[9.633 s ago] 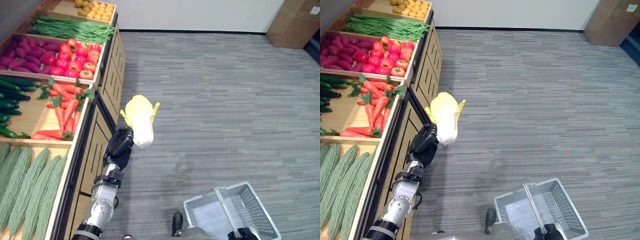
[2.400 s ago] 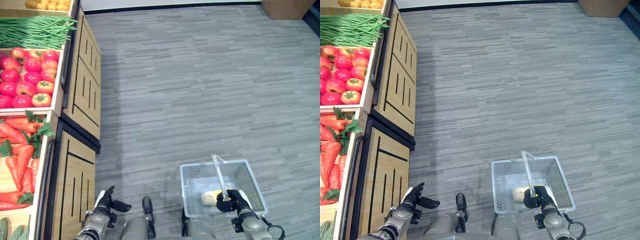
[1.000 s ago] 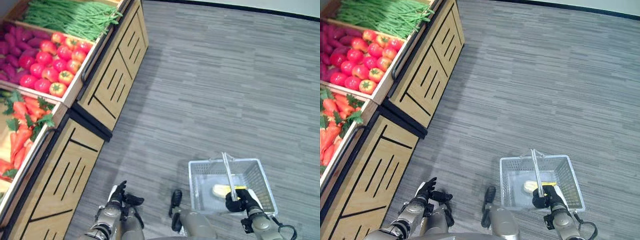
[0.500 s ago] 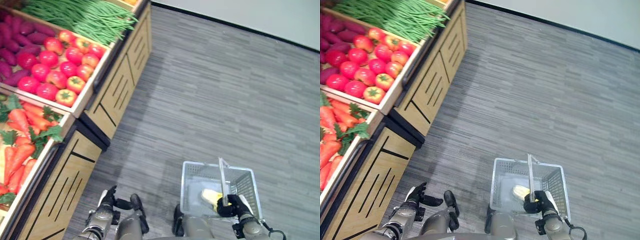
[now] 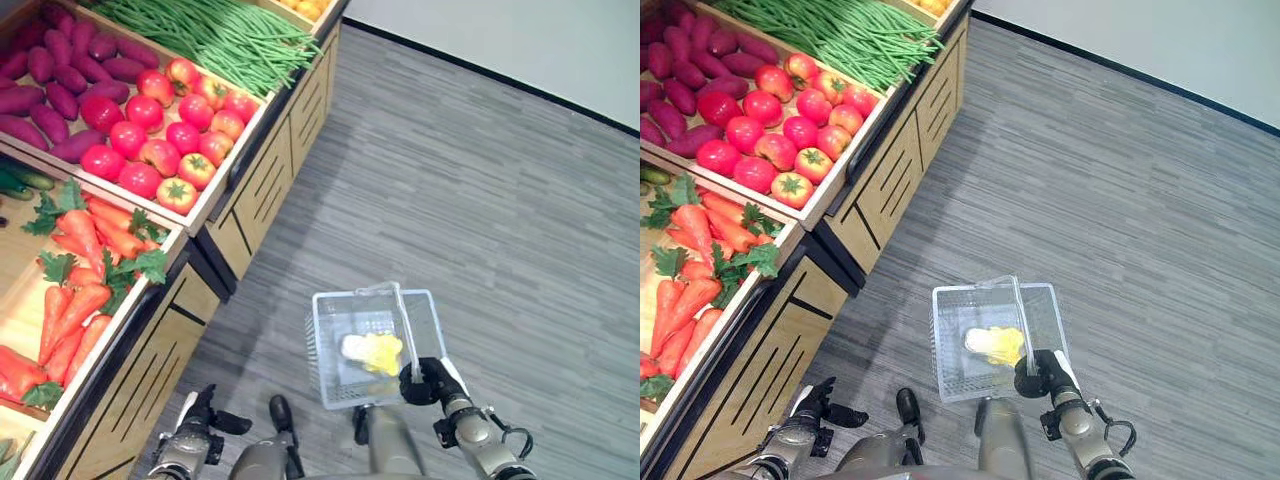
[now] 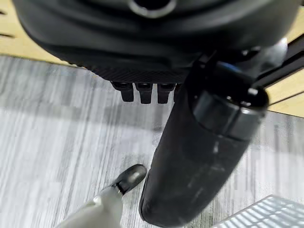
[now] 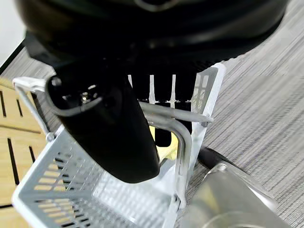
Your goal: Get the vegetables into the basket
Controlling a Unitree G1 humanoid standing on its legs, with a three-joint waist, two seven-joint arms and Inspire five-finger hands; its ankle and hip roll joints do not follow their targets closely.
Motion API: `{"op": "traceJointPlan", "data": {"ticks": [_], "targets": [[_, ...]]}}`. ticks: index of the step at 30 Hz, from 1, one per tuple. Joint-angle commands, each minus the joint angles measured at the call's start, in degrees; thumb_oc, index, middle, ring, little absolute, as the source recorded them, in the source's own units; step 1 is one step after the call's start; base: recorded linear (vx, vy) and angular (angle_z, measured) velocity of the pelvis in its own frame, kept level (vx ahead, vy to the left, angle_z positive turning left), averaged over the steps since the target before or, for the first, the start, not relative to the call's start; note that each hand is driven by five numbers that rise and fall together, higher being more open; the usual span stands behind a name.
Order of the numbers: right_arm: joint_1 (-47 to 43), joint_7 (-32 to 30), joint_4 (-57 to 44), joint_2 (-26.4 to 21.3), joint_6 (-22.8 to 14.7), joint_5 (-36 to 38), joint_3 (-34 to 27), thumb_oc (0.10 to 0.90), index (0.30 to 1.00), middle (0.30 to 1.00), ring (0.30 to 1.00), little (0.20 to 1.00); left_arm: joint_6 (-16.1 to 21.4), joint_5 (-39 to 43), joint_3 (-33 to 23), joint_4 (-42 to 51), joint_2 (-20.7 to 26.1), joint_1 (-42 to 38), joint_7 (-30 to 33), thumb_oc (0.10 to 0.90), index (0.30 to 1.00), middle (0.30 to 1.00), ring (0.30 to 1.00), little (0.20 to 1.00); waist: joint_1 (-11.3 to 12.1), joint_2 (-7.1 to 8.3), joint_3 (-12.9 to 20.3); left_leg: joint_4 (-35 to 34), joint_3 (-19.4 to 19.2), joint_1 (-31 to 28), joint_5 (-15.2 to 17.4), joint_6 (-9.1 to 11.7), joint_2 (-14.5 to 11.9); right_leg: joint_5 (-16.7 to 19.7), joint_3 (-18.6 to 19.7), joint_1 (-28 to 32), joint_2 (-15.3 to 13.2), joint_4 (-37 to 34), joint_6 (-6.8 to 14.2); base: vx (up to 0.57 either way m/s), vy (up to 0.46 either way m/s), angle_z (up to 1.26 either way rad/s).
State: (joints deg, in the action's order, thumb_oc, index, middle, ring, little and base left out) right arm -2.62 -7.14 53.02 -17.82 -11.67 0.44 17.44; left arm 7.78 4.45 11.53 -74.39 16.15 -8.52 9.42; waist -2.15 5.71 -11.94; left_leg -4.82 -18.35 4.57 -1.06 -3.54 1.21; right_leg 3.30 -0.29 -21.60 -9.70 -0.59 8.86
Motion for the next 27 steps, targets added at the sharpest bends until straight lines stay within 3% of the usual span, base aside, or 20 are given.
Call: {"op": "traceJointPlan", "data": {"ticks": [1, 3, 5, 9, 10, 11, 12, 14, 18, 20, 27], "targets": [[0.2, -1.2, -2.6, -5.8, -1.7, -0.3, -2.2, 0.4, 0.3, 0.3, 0.3, 0.3, 1.4, -1.5, -1.6, 2.4, 0.9, 1.1, 0.0, 0.9, 1.0, 1.0, 1.0, 1.0, -2.3, -0.43, -1.9, 5.9, 0.9, -3.7, 3.4, 6.7, -4.9, 7.2, 3.6, 1.3, -0.5, 2.3, 2.3, 0.45, -0.281, 0.73], [0.6, -0.9, -2.9, -6.0, -1.8, -0.4, -2.5, 0.4, 0.3, 0.3, 0.3, 0.3, 1.3, -1.5, -1.7, 2.0, 0.7, 1.4, -0.3, 0.9, 1.0, 1.0, 1.0, 1.0, -3.1, -0.35, -1.6, 7.0, 4.2, -5.2, 4.7, 7.1, -4.7, 7.0, 5.1, 1.6, 0.2, 3.6, 2.0, 0.4, -0.392, 1.11], [-0.2, -0.5, -1.6, -6.3, -1.9, -0.2, -2.1, 0.4, 0.3, 0.3, 0.3, 0.3, 1.2, -0.9, -2.4, 1.4, 0.3, 1.8, -0.3, 0.9, 1.0, 1.0, 1.0, 1.0, -2.5, -0.76, -0.5, 7.6, 5.7, -5.9, 3.9, 8.3, -6.4, 6.9, 3.5, 3.0, 1.4, 4.0, 0.8, 0.22, -0.378, 1.5], [0.3, -0.3, -1.3, -8.6, -2.3, 0.1, -2.2, 0.4, 0.3, 0.3, 0.3, 0.3, 1.2, 0.4, -2.8, 1.7, -0.2, 2.1, -0.2, 0.9, 1.0, 1.0, 1.0, 1.0, -2.0, -2.66, 0.6, 9.9, 8.4, -3.7, -1.0, 10.9, -10.2, 3.5, 0.2, 5.1, 3.4, 5.1, -1.9, 0.15, -0.383, 0.53], [1.1, -0.5, -1.1, -9.6, -2.3, 0.5, -2.9, 0.4, 0.3, 0.3, 0.3, 0.3, 1.1, 0.9, -2.2, 2.6, -0.7, 1.6, 0.0, 0.9, 1.0, 1.0, 1.0, 1.0, -2.4, -3.24, 0.3, 13.3, 5.6, -1.6, -2.7, 11.2, -11.7, 1.8, -2.5, 6.7, 3.0, 5.3, -3.1, 0.09, -0.4, 1.47], [1.6, -1.0, 0.8, -9.6, -2.0, 1.0, -3.5, 0.4, 0.3, 0.3, 0.3, 0.3, 0.7, 1.2, -1.5, 2.9, -1.0, 0.8, -0.3, 0.9, 1.0, 1.0, 1.0, 1.0, -2.9, -3.58, -0.1, 15.9, -0.9, -0.3, -4.2, 11.4, -13.6, 0.2, -5.4, 8.6, 2.7, 5.6, -4.1, 0.07, -0.333, 1.55], [1.6, -1.0, 0.9, -9.6, -2.0, 1.0, -3.5, 0.4, 0.3, 0.3, 0.3, 0.3, 0.7, 1.2, -1.5, 2.9, -1.0, 0.8, -0.3, 0.9, 1.0, 1.0, 1.0, 1.0, -2.9, -3.59, -0.1, 16.0, -0.9, -0.3, -4.2, 11.4, -13.6, 0.2, -5.4, 8.6, 2.7, 5.6, -4.2, 0.03, -0.222, 1.39], [2.2, -1.8, 3.6, -9.0, -1.7, 1.9, -4.6, 0.4, 0.3, 0.3, 0.3, 0.3, 0.5, 0.7, -0.6, 2.8, -1.4, 0.2, -0.2, 0.9, 1.0, 1.0, 1.0, 1.0, -3.7, -4.54, 0.1, 13.2, -8.6, 0.2, -5.1, 11.7, -15.1, -1.2, -8.9, 11.2, 2.8, 4.9, -4.3, 0.04, -0.111, 0.88], [2.7, -2.1, 5.7, -8.4, -1.4, 1.9, -4.9, 0.4, 0.3, 0.3, 0.3, 0.3, 0.3, -0.4, -0.1, 2.6, -1.5, 0.4, 0.1, 0.9, 1.0, 1.0, 1.0, 1.0, -3.3, -5.39, 1.0, 6.6, -8.7, 1.6, -6.7, 11.5, -13.7, -1.4, -10.4, 12.2, 2.6, 4.2, -3.7, 0.08, 0.008, 0.58], [3.2, -1.9, 6.9, -7.6, -1.2, 1.3, -4.6, 0.4, 0.3, 0.3, 0.3, 0.3, 0.1, -1.1, 0.0, 2.3, -1.3, 0.9, 0.1, 0.9, 1.0, 1.0, 1.0, 1.0, -2.8, -5.66, 0.8, 4.4, -8.6, 2.6, -9.1, 11.4, -13.6, -3.0, -11.2, 12.9, 2.8, 5.8, -3.9, 0.22, 0.144, 0.14], [2.9, -2.0, 16.6, -4.6, 0.7, 1.1, -6.6, 0.4, 0.3, 0.3, 0.3, 0.3, 0.3, -1.4, 0.3, 2.0, -0.3, 0.6, -0.5, 0.9, 1.0, 1.0, 1.0, 1.0, -1.5, -3.49, 1.0, 5.8, -8.6, 2.7, -4.4, 8.3, -9.5, -1.8, -11.4, 15.7, -1.9, 6.4, -1.1, 0.13, 0.22, 0.07]]}}
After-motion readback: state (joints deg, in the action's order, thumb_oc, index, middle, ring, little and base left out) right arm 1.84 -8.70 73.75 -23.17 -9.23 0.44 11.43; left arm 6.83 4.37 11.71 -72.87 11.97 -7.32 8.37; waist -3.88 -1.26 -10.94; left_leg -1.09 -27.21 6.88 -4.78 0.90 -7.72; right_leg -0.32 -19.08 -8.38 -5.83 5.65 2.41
